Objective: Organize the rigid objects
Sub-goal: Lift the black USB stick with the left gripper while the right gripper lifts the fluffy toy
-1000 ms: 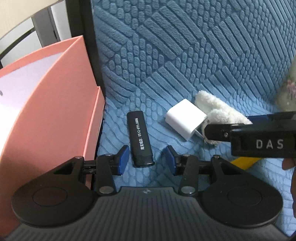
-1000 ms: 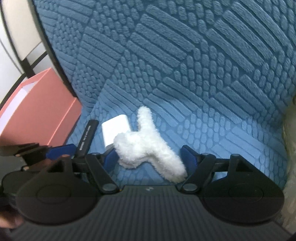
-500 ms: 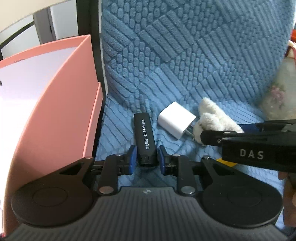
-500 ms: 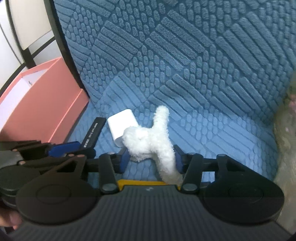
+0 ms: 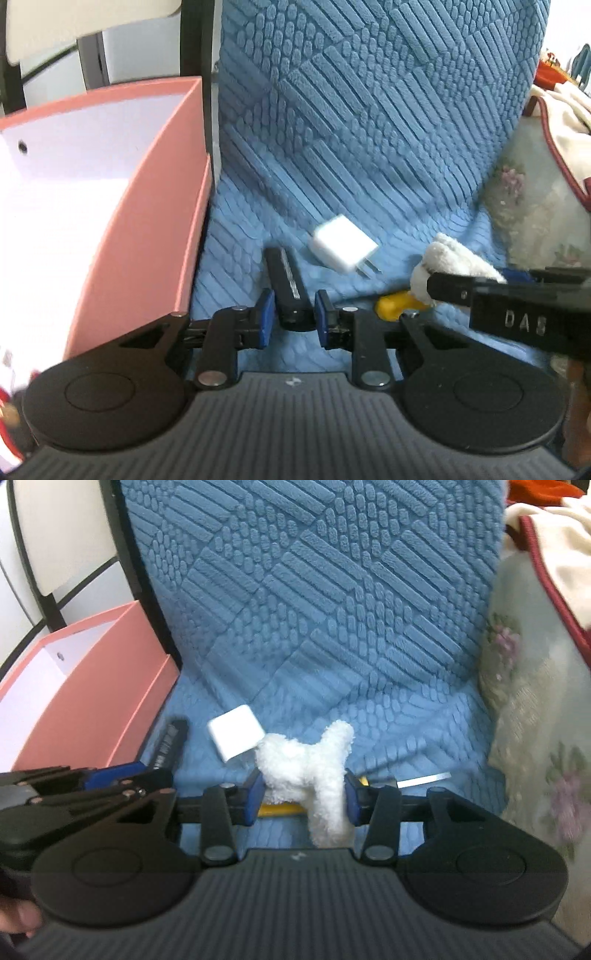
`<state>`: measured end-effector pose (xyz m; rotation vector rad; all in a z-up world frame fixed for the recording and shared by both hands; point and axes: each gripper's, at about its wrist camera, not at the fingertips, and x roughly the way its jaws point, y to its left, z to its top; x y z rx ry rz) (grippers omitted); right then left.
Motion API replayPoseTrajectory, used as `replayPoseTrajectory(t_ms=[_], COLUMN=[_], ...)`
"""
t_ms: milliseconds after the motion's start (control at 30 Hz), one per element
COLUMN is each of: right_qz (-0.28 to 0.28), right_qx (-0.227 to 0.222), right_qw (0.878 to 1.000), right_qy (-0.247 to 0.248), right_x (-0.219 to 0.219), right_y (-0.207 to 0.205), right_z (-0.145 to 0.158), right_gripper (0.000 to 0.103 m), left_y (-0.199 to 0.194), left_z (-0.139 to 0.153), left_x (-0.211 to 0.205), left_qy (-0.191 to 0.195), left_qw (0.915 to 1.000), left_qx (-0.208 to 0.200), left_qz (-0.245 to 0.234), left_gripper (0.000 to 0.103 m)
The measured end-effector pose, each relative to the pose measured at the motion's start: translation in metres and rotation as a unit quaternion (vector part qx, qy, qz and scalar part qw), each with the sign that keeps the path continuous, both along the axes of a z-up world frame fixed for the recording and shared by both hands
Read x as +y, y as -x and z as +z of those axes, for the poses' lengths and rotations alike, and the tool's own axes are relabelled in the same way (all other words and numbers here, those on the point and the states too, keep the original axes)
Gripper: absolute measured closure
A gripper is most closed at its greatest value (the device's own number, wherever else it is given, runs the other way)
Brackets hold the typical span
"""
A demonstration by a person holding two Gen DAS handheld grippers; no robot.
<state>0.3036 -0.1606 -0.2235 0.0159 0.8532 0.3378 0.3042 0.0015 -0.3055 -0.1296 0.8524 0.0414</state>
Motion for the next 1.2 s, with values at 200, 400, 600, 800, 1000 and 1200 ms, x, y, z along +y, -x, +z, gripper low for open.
replayPoseTrajectory(t_ms=[200,400,600,800,1000,1200], right_qz=[-0.018,-0.050,-0.067,-0.056,-0.076,-0.067], right_qx=[0.008,0.028,0.037,0.036,0.060,0.052], right_qw=[1.000,0.998,0.997,0.998,0.994,0.996], right_qy=[-0.002,0.000,-0.008,0.003,-0.041,-0.026], right_x=[-0.002,-0.010,-0.012,-0.008,-0.019,-0.012], right_y=[0.038,0.065,0.076,0.075,0.066,0.064], right_z=[-0.004,-0.006,-0.009,-0.010,-0.015,-0.016], right_gripper=[0.057,0.058,0.058,0.058,0.054,0.056], left_y=[0.016,0.033,0.028,0.016,0.004,0.004], left_z=[0.003,0.000,-0.004,-0.015,-0.030,-0.029], left_x=[-0.006,0.002,0.001,-0.004,-0.011,-0.016], left_qy=[0.004,0.042,0.044,0.016,-0.019,-0.037], left_qw=[0.9999,0.9991,0.9987,0.9991,0.9983,0.9982], left_qx=[0.005,0.010,0.018,0.021,0.027,0.016], left_qz=[-0.016,0.005,0.017,0.033,0.048,0.045], left_gripper=[0.095,0.095,0.072,0.060,0.062,0.076])
